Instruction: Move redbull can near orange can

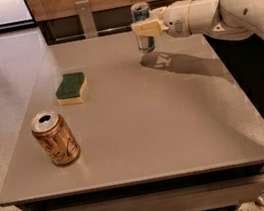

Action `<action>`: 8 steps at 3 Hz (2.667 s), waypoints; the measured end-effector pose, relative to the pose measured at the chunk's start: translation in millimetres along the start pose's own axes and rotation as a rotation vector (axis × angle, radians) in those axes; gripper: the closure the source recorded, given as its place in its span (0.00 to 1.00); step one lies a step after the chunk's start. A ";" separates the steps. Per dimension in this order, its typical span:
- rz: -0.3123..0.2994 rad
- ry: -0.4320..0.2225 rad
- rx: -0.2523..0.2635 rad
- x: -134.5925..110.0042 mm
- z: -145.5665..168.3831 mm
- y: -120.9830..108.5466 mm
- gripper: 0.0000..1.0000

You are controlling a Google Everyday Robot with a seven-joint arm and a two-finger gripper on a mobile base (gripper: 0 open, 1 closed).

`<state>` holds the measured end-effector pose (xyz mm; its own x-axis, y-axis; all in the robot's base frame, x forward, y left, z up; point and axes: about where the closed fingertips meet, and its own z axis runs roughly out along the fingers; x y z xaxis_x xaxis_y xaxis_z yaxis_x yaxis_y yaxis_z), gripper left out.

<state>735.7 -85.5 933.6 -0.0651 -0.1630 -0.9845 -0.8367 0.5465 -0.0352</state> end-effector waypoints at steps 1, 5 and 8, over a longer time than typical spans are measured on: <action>-0.028 0.018 -0.003 -44.0 -24.7 26.0 1.00; -0.030 -0.022 -0.095 -39.5 -90.6 205.3 1.00; -0.023 -0.097 -0.342 28.0 -57.0 286.0 1.00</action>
Offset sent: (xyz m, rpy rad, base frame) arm -0.1221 -0.0002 0.1011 -0.0272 -0.0216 0.0462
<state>463.6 19.4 905.8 -0.0059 -0.0843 -0.9964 -0.9720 0.2347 -0.0141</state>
